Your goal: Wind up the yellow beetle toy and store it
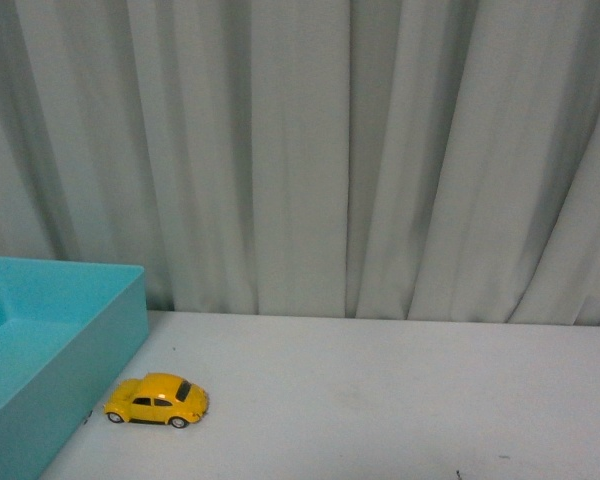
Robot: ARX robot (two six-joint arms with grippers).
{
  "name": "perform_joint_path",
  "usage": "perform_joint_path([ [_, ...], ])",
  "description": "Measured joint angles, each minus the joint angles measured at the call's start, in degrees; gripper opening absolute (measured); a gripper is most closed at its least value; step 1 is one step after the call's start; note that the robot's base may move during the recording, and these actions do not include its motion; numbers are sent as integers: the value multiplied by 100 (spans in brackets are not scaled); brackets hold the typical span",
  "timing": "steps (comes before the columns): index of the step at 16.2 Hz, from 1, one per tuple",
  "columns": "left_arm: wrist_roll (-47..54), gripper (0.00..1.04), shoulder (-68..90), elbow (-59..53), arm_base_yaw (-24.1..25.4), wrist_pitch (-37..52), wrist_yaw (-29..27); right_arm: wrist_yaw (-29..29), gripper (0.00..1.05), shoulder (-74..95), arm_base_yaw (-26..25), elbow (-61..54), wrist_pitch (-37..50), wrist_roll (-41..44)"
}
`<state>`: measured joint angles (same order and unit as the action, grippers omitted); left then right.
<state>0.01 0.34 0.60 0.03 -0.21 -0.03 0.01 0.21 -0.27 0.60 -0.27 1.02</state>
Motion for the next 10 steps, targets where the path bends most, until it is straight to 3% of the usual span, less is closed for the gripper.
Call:
perform_joint_path([
  [3,0,98,0,0,0,0,0,0,96,0,2,0,0,0],
  [4,0,98,0,0,0,0,0,0,100,0,2,0,0,-15],
  [8,-122,98,59,63,-63,-271,-157,0,98,0,2,0,0,-15],
  [9,-691,98,728,560,-452,-1370,-1032,9,98,0,2,0,-2,-15],
  [10,-1263,98,1836,1093,-710,-1727,-1762,-7,98,0,2,0,0,-22],
])
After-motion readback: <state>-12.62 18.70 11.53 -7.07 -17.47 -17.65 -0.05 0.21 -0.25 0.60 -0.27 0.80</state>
